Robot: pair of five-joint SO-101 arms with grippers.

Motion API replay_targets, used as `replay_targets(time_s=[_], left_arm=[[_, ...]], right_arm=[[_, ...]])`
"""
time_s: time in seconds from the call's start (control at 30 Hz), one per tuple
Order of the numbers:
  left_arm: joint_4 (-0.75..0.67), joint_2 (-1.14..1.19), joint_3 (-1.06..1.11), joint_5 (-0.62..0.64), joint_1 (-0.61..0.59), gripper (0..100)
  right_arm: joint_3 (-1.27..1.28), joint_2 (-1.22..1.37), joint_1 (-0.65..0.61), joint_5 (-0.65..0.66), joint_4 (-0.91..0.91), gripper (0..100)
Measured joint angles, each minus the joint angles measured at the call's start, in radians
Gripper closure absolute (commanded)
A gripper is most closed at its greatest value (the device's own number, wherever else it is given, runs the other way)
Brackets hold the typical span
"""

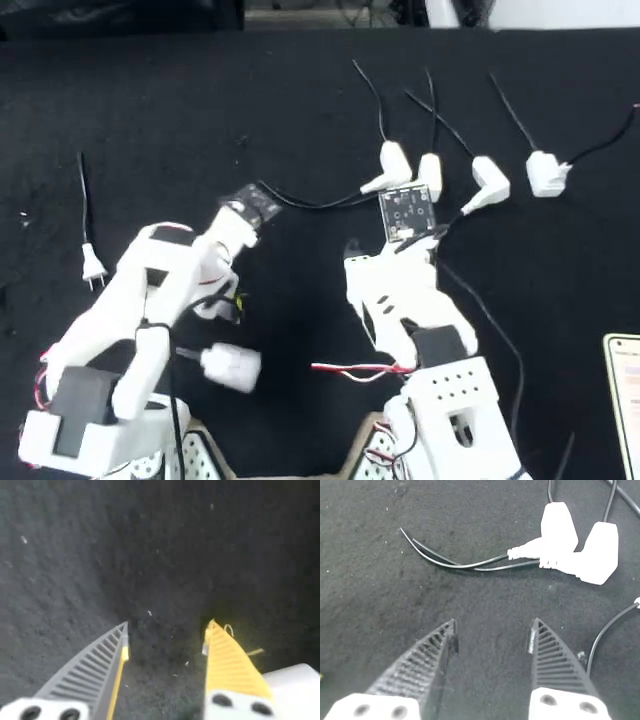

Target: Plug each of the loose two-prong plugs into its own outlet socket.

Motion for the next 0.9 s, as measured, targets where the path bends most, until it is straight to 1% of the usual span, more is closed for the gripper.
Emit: replay_targets(time_s=[0.1, 0.2, 0.27, 0.33, 0.43, 0.5, 0.6, 0.77, 0.9], left_arm=[[-0.025, 0.031, -0.008, -0.005, -0.034, 76], [0.012, 0.034, -0.057, -0.002, -0.072, 76], [0.081, 0.032, -0.104, 0.0, -0.101, 76], [0.18, 0.011, -0.14, -0.003, -0.107, 76], [0.334, -0.058, -0.158, -0.06, -0.106, 81], [0.419, -0.117, -0.15, -0.11, -0.084, 84], [0.517, -0.219, -0.078, -0.175, -0.023, 83], [0.554, -0.44, 0.106, -0.16, 0.075, 79], [0.557, -0.649, 0.195, -0.118, 0.106, 77]], right_arm=[[0.0, 0.0, 0.0, 0.0, 0.0, 77.6], [0.0, 0.0, 0.0, 0.0, 0.0, 77.6], [0.0, 0.0, 0.002, 0.0, 0.0, 77.6], [0.0, 0.0, 0.0, 0.0, 0.0, 77.6], [0.0, 0.0, 0.0, 0.0, 0.0, 77.6], [0.0, 0.0, 0.0, 0.0, 0.0, 77.6], [0.0, 0.0, 0.0, 0.0, 0.0, 77.6], [0.0, 0.0, 0.0, 0.0, 0.0, 77.6], [0.0, 0.0, 0.0, 0.0, 0.0, 77.6]])
